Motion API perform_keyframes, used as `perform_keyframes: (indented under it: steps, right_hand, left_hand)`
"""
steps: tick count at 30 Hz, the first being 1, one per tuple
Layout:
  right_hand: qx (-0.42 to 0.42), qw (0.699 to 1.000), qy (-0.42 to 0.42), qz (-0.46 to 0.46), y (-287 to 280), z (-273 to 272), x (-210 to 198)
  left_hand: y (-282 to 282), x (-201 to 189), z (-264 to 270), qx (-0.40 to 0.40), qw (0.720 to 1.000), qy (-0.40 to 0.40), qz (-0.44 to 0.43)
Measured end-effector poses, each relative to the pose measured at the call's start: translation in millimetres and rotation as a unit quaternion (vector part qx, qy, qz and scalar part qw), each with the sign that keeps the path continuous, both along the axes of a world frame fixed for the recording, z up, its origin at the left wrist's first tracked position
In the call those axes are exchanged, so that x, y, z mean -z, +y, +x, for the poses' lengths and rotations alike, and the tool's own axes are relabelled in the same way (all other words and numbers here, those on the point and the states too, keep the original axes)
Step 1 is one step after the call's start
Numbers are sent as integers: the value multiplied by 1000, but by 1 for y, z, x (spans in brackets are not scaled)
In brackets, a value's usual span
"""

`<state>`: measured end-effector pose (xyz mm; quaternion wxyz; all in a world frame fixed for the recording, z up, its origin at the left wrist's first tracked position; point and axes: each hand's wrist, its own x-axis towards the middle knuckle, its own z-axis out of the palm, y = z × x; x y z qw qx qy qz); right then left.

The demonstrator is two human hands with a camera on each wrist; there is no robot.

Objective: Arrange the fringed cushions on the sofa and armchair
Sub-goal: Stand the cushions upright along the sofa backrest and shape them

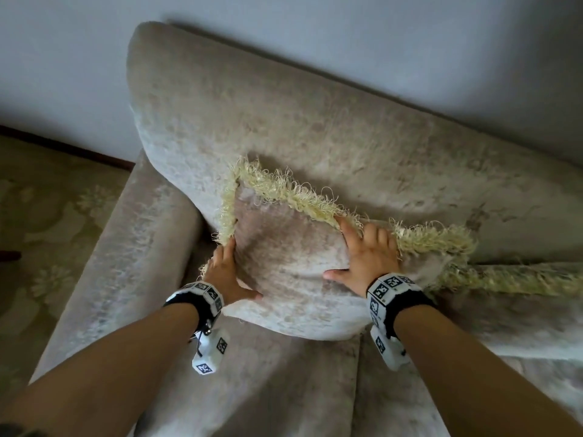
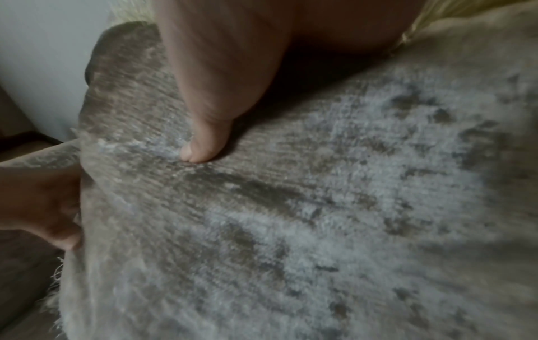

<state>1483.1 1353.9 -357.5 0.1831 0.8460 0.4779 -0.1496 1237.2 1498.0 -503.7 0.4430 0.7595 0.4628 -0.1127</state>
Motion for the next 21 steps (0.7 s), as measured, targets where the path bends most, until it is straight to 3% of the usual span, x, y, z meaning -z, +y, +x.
perform_keyframes:
  steps: [2,6,12,16,21]
  right_hand:
    - [-2,1000,-4,16,-1,-1,3]
    - [16,999,-1,39,-16,-7,7]
    - [35,999,6,40,-55,-22,-3]
    - [39,995,-21,93,-84,-19,-36]
    - [95,984,-17,149,-113,6,-83]
  left_hand:
    - [-1,6,4,-60,997,-50,6]
    - [-21,7,7,-106,990,-92,29]
    - [-60,-19,-18,-90,992,-76,45]
    - [-73,-66,-30,-49,987,-89,121]
    - [-63,-162,-13,45,960,-101,256]
